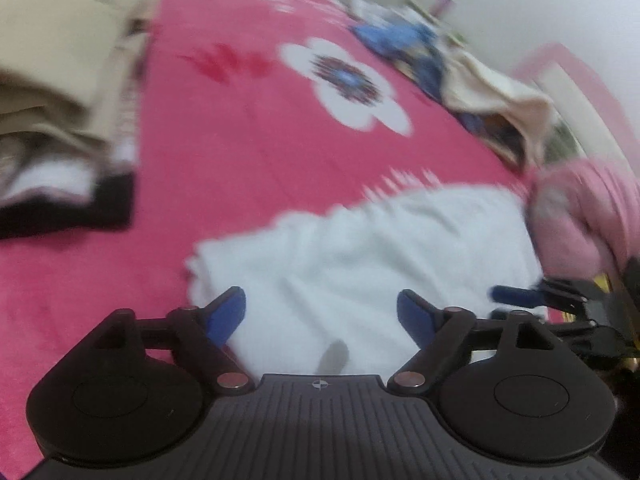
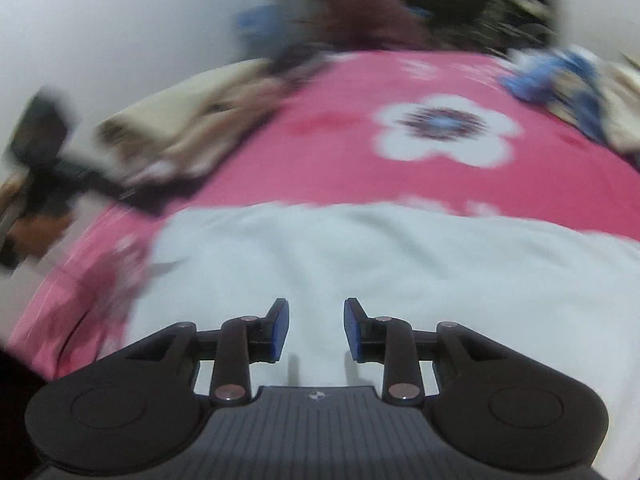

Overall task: Fold clothes
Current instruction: 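Open both tools and move them over the white sweatshirt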

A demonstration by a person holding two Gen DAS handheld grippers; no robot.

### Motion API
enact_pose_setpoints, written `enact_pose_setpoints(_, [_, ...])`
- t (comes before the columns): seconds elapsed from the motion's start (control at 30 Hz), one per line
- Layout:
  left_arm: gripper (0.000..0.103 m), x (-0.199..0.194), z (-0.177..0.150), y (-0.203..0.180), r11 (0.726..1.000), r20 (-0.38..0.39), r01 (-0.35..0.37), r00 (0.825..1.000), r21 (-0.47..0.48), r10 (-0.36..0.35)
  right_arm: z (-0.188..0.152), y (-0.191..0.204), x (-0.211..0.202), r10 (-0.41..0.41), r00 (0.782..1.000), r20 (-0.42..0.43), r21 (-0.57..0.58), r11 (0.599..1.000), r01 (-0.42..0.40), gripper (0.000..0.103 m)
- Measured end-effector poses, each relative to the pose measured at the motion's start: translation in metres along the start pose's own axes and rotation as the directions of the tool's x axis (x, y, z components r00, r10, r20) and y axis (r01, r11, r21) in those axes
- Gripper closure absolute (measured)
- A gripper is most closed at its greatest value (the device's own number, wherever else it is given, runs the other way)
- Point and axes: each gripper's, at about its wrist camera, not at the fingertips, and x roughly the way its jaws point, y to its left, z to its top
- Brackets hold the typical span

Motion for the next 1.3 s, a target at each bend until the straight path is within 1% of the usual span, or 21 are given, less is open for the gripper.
enact_pose_setpoints(0.07, [0.015, 0.004, -0.006, -0.003, 1.000, -0.025, 0.014, 1.000, 0.008, -0.014, -0.014, 0.027, 0.009, 0.023, 0.997, -0.071, -0.106, 0.994, -0.030, 0.071])
enact_pose_setpoints(0.1, [0.015, 0.006, -0.010, -0.002, 1.000, -0.037, 0.017, 0.999, -0.004, -0.017, -0.023, 0.037, 0.014, 0.034, 0.991, -0.133, -0.128, 0.990, -0.052, 0.071])
enact_pose_setpoints(0.13, [0.015, 0.007, -0.013, 0.000, 0.999, -0.045, 0.024, 0.999, -0.023, -0.025, -0.034, 0.046, 0.020, 0.061, 0.976, -0.207, -0.133, 0.987, -0.090, 0.071])
enact_pose_setpoints(0.17, [0.015, 0.008, -0.015, 0.003, 0.998, -0.053, 0.033, 0.998, -0.046, -0.035, -0.044, 0.058, 0.019, 0.077, 0.967, -0.243, -0.156, 0.981, -0.117, 0.069])
enact_pose_setpoints(0.2, [0.015, 0.008, -0.017, 0.006, 0.997, -0.054, 0.047, 0.997, -0.068, -0.051, -0.053, 0.071, 0.012, 0.081, 0.966, -0.244, -0.204, 0.970, -0.133, 0.063])
enact_pose_setpoints(0.27, [0.015, 0.004, -0.022, 0.009, 0.992, -0.051, 0.083, 0.995, -0.097, -0.088, -0.062, 0.093, 0.004, 0.121, 0.954, -0.275, -0.304, 0.930, -0.205, 0.067])
enact_pose_setpoints(0.3, [0.015, 0.003, -0.023, 0.011, 0.989, -0.049, 0.097, 0.993, -0.115, -0.103, -0.062, 0.101, 0.000, 0.136, 0.952, -0.275, -0.339, 0.913, -0.228, 0.070])
enact_pose_setpoints(0.33, [0.015, 0.003, -0.024, 0.013, 0.985, -0.047, 0.109, 0.992, -0.135, -0.116, -0.060, 0.106, -0.005, 0.132, 0.960, -0.246, -0.369, 0.903, -0.218, 0.070])
enact_pose_setpoints(0.43, [0.015, 0.003, -0.026, 0.020, 0.972, -0.045, 0.132, 0.989, -0.195, -0.143, -0.043, 0.111, -0.008, 0.071, 0.992, -0.109, -0.447, 0.887, -0.112, 0.068])
enact_pose_setpoints(0.5, [0.015, 0.005, -0.028, 0.024, 0.963, -0.048, 0.137, 0.987, -0.233, -0.152, -0.033, 0.107, 0.000, 0.053, 0.996, -0.073, -0.430, 0.899, -0.079, 0.068])
enact_pose_setpoints(0.57, [0.015, 0.007, -0.031, 0.028, 0.953, -0.055, 0.134, 0.986, -0.270, -0.155, -0.027, 0.108, 0.009, 0.058, 0.995, -0.080, -0.369, 0.926, -0.083, 0.066])
enact_pose_setpoints(0.6, [0.015, 0.008, -0.033, 0.030, 0.949, -0.060, 0.132, 0.986, -0.288, -0.155, -0.025, 0.109, 0.013, 0.071, 0.993, -0.091, -0.334, 0.938, -0.098, 0.063])
enact_pose_setpoints(0.63, [0.015, 0.009, -0.035, 0.032, 0.944, -0.064, 0.131, 0.986, -0.302, -0.157, -0.022, 0.110, 0.018, 0.086, 0.991, -0.101, -0.298, 0.948, -0.112, 0.054])
enact_pose_setpoints(0.7, [0.015, 0.010, -0.040, 0.036, 0.939, -0.065, 0.136, 0.984, -0.317, -0.165, -0.017, 0.111, 0.025, 0.106, 0.988, -0.112, -0.233, 0.964, -0.130, 0.044])
enact_pose_setpoints(0.77, [0.015, 0.011, -0.043, 0.039, 0.941, -0.077, 0.125, 0.985, -0.315, -0.156, -0.014, 0.110, 0.031, 0.108, 0.988, -0.110, -0.181, 0.975, -0.127, 0.043])
enact_pose_setpoints(0.9, [0.015, 0.017, -0.049, 0.041, 0.955, -0.090, 0.084, 0.989, -0.283, -0.114, -0.009, 0.107, 0.054, 0.072, 0.989, -0.129, -0.101, 0.991, -0.086, 0.033])
enact_pose_setpoints(0.97, [0.015, 0.020, -0.052, 0.039, 0.960, -0.085, 0.071, 0.992, -0.271, -0.098, -0.013, 0.113, 0.063, 0.055, 0.986, -0.155, -0.101, 0.992, -0.071, 0.030])
enact_pose_setpoints(1.03, [0.013, 0.022, -0.053, 0.037, 0.962, -0.071, 0.073, 0.993, -0.264, -0.095, -0.018, 0.120, 0.064, 0.038, 0.989, -0.143, -0.128, 0.990, -0.056, 0.025])
enact_pose_setpoints(1.13, [0.012, 0.025, -0.051, 0.036, 0.959, -0.053, 0.082, 0.994, -0.270, -0.100, -0.019, 0.129, 0.061, 0.063, 0.990, -0.128, -0.156, 0.984, -0.083, 0.021])
enact_pose_setpoints(1.2, [0.012, 0.026, -0.048, 0.038, 0.950, -0.041, 0.096, 0.993, -0.299, -0.113, -0.018, 0.134, 0.065, 0.044, 0.993, -0.114, -0.175, 0.982, -0.064, 0.019])
enact_pose_setpoints(1.3, [0.013, 0.027, -0.044, 0.044, 0.919, -0.015, 0.130, 0.989, -0.372, -0.146, -0.017, 0.140, 0.076, -0.007, 0.996, -0.087, -0.194, 0.981, -0.010, 0.016])
